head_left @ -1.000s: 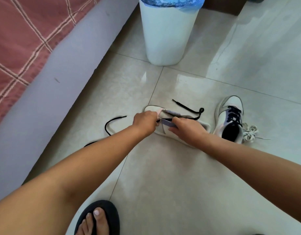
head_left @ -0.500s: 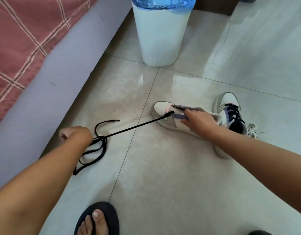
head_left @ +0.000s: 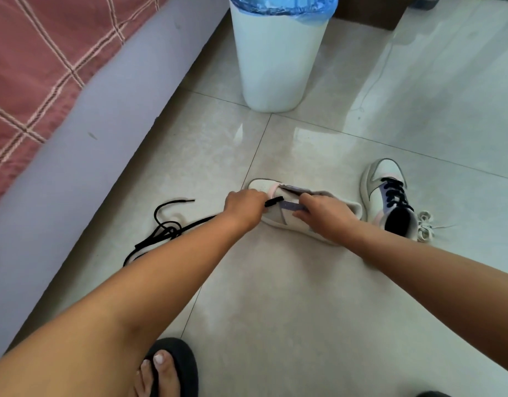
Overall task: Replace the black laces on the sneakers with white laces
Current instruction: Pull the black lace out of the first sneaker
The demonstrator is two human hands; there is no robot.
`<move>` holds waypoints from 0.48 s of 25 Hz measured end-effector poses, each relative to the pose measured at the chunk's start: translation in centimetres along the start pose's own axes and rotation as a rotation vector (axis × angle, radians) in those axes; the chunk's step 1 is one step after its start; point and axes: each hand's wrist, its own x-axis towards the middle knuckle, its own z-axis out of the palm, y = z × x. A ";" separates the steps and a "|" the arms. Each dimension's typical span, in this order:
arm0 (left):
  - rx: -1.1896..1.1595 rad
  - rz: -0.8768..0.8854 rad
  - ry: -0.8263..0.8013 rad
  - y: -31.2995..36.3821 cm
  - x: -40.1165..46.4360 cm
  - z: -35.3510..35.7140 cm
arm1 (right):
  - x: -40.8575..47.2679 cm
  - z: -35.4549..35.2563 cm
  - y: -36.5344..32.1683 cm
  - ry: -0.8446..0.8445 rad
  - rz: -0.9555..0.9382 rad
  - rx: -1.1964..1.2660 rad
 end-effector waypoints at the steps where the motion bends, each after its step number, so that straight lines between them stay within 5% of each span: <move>1: 0.024 0.001 -0.001 -0.7 -0.4 0.2 | 0.1 -0.2 0.2 0.003 0.026 0.015; 12: 0.213 -0.311 -0.310 -6.6 -4.7 -0.5 | 2.1 -0.3 -4.4 -0.058 0.033 -0.036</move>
